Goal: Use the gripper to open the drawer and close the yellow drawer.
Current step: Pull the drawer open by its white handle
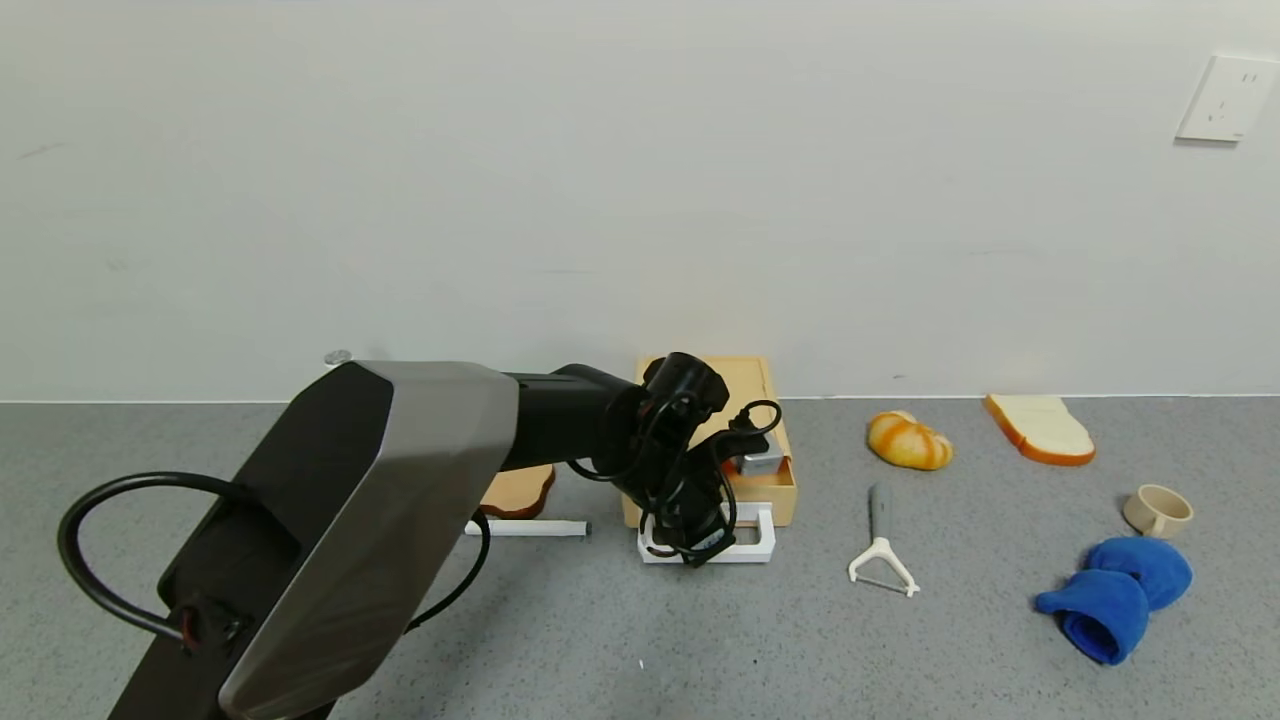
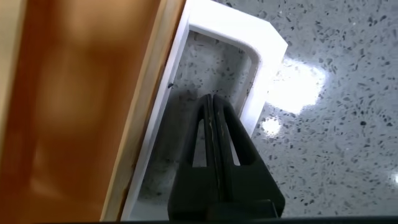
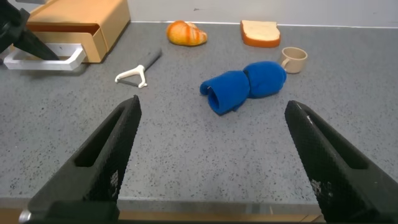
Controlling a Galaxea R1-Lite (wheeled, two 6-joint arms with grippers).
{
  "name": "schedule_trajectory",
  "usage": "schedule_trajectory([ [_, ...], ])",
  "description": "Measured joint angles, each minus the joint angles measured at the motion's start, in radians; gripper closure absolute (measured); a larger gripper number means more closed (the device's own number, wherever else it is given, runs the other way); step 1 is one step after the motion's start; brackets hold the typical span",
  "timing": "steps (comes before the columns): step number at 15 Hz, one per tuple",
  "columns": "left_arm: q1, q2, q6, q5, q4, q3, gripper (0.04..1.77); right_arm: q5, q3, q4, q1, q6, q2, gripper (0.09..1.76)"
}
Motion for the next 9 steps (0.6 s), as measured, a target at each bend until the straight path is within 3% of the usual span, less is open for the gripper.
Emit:
schedule_trajectory([
  [9,-0.035,-0.007,-0.024,0.002,0.005,0.044,1.70,0.000,0.000,0.000,0.000,0.000,0.000,0.15],
])
